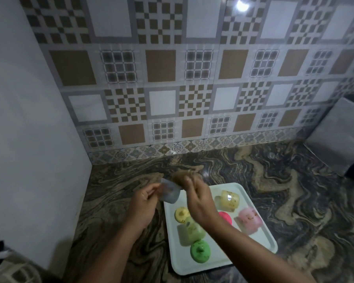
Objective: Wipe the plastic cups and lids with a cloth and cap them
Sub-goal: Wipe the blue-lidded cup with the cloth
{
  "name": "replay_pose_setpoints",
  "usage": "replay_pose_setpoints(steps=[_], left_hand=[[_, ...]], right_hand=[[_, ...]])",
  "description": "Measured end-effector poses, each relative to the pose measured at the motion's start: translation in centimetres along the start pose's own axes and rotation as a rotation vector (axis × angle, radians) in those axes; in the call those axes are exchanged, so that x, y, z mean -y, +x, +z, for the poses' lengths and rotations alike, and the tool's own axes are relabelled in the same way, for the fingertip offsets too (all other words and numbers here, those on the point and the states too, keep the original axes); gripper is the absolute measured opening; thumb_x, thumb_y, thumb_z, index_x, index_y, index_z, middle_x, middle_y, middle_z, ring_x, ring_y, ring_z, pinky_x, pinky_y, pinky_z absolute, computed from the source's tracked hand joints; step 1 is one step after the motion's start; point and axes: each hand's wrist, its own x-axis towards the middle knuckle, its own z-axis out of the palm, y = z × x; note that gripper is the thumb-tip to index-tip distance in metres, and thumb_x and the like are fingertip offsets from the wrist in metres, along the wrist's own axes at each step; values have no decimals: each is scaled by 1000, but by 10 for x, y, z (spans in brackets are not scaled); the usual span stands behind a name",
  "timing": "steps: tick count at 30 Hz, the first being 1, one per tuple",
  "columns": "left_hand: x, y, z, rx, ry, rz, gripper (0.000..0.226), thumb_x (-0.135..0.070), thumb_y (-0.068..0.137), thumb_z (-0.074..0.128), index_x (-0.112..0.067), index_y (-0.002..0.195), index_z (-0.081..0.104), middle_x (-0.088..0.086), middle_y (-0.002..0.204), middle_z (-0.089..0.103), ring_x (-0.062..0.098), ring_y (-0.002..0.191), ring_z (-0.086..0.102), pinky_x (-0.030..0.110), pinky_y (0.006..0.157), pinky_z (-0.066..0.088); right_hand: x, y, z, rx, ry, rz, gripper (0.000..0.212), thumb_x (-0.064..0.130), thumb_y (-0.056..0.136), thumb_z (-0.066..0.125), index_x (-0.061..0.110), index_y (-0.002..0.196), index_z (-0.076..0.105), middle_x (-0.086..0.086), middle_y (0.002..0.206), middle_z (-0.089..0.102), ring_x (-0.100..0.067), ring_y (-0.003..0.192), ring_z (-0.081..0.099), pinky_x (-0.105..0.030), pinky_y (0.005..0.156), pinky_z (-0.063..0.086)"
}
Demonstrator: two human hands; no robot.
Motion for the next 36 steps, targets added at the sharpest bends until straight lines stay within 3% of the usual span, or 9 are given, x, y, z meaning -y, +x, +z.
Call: replay_pose_setpoints(steps=[3, 7, 10, 13, 18, 23, 28, 33, 36], left_hand=[[-10, -2, 6, 51, -19, 19, 34, -8, 98, 61, -38, 93, 75, -17, 95, 78, 3, 96, 72, 23, 88, 54], [-2, -10, 9, 90, 39, 41, 24, -14, 96, 66, -37, 97, 75, -13, 100, 78, 5, 101, 72, 34, 95, 55], [-10, -5, 8, 38, -2, 7, 30, -4, 97, 61, -31, 94, 74, -16, 92, 78, 0, 92, 71, 33, 92, 55], [-28, -2, 4, 77, -70, 78, 36, 7, 96, 57, -24, 96, 75, -8, 93, 79, 7, 91, 71, 30, 86, 55], [-28, -13, 4, 87, 9, 104, 21, -9, 98, 62, -25, 102, 75, -10, 98, 79, 6, 99, 72, 23, 88, 55], [-39, -16, 0, 24, -101, 179, 34, 3, 95, 61, -27, 92, 76, -9, 89, 79, 4, 85, 72, 26, 83, 56], [-41, -24, 6, 22, -42, 234, 24, -9, 96, 65, -32, 101, 73, -13, 103, 78, 5, 102, 71, 25, 94, 55], [-49, -12, 3, -13, -26, 213, 28, -5, 98, 61, -31, 101, 73, -10, 98, 79, 8, 96, 73, 32, 91, 57], [-51, -16, 6, -34, 22, 308, 26, -12, 97, 64, -36, 102, 72, -14, 99, 78, 6, 96, 72, 22, 86, 55]], right_hand=[[-14, -16, 17, 129, -181, -149, 46, 46, 110, 41, 21, 135, 71, 2, 137, 67, -7, 130, 60, -31, 111, 47], [-3, 25, 4, 167, 84, 664, 67, 66, 100, 43, 7, 97, 74, -16, 100, 75, -25, 88, 67, -53, 86, 59], [11, 20, 5, 99, -101, 280, 62, 64, 97, 41, 11, 99, 75, -3, 95, 75, -14, 87, 68, -47, 83, 57], [16, -3, 13, 91, -289, -268, 44, 44, 110, 41, 20, 131, 72, 0, 131, 72, -8, 124, 65, -28, 106, 50], [32, 36, 0, 209, -16, 431, 59, 56, 107, 42, 7, 92, 71, -9, 83, 64, -15, 79, 57, -37, 72, 43], [26, 2, -2, 106, -175, -253, 39, 36, 110, 44, 16, 126, 74, -6, 124, 75, -14, 118, 69, -34, 99, 55], [29, 37, -15, 160, 315, 639, 52, 50, 110, 44, 9, 107, 77, -23, 105, 76, -36, 89, 74, -52, 79, 62], [33, 17, -7, 11, -58, -83, 43, 41, 111, 42, 16, 117, 76, -5, 108, 76, -17, 99, 73, -36, 86, 59], [41, 34, -9, 117, 267, 426, 56, 59, 109, 42, 14, 111, 77, -19, 104, 76, -35, 93, 76, -57, 86, 64]])
